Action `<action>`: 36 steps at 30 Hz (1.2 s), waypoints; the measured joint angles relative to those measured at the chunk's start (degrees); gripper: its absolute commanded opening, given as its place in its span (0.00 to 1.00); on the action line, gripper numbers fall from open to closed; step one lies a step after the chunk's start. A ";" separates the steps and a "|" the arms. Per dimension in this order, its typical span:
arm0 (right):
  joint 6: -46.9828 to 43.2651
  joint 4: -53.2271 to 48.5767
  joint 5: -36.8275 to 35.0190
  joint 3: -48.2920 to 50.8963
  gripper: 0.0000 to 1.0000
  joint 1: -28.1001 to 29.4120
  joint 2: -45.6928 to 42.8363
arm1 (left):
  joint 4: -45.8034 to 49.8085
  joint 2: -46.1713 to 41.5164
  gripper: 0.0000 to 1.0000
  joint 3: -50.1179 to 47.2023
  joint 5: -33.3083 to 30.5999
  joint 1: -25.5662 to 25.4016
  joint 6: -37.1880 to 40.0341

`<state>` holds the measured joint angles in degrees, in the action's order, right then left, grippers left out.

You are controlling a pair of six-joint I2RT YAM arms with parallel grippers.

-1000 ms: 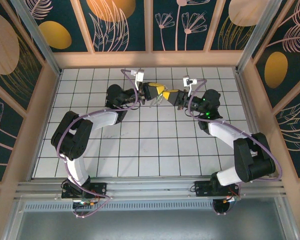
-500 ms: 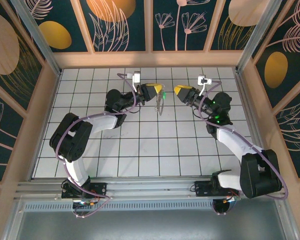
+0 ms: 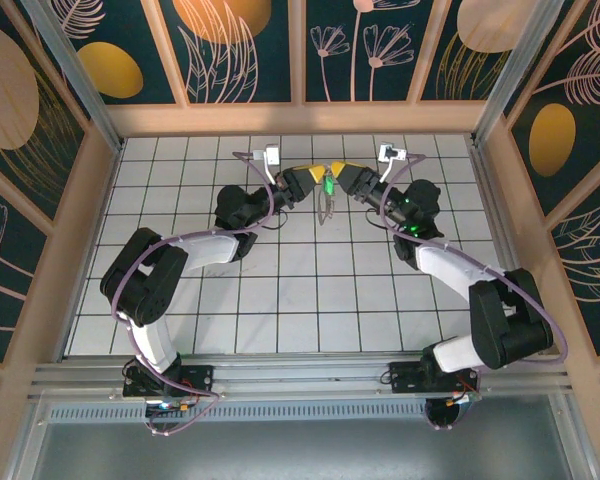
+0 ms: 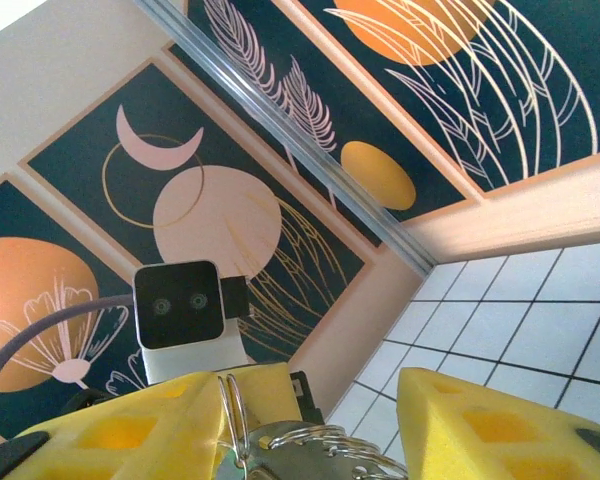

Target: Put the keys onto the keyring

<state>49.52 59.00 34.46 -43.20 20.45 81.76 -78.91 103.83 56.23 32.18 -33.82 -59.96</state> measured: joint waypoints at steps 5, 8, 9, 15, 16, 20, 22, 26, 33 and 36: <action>1.01 2.12 -0.20 -0.09 0.46 0.55 1.40 | -0.61 0.00 0.00 0.02 -0.98 0.00 -0.37; 1.40 2.69 -0.17 -0.09 0.46 0.74 1.46 | -0.66 0.00 0.00 0.00 -1.22 0.00 -0.39; 1.53 2.91 -0.15 -0.09 0.46 0.85 1.46 | -0.66 0.00 0.00 0.00 -1.22 0.00 -0.42; 1.70 3.72 -0.15 -0.11 0.44 1.60 1.46 | -1.05 0.00 0.00 0.00 -1.20 0.00 -0.92; 1.68 3.82 -0.15 -0.13 0.42 1.68 1.46 | -1.07 0.00 0.00 0.00 -1.20 0.00 -1.03; 1.97 4.17 -0.11 -0.48 0.32 1.86 1.90 | -1.05 0.00 0.00 0.00 -1.20 -0.02 -1.22; 2.03 4.46 0.00 -0.74 0.29 1.90 2.32 | -1.01 0.00 0.00 0.00 -1.22 0.00 -1.22; 2.05 5.16 0.39 -1.62 0.21 2.19 3.06 | -1.01 0.02 0.00 0.00 -1.36 0.00 -1.22; 2.16 5.81 1.44 -2.80 0.00 2.47 3.69 | -1.01 0.02 0.00 0.00 -1.66 0.07 -1.36; 2.05 5.97 1.60 -2.93 0.00 2.47 3.87 | -1.01 0.02 0.00 0.00 -1.88 0.07 -1.44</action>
<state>51.57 64.97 36.05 -46.13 22.92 85.62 -79.92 103.85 56.23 30.30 -33.76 -61.41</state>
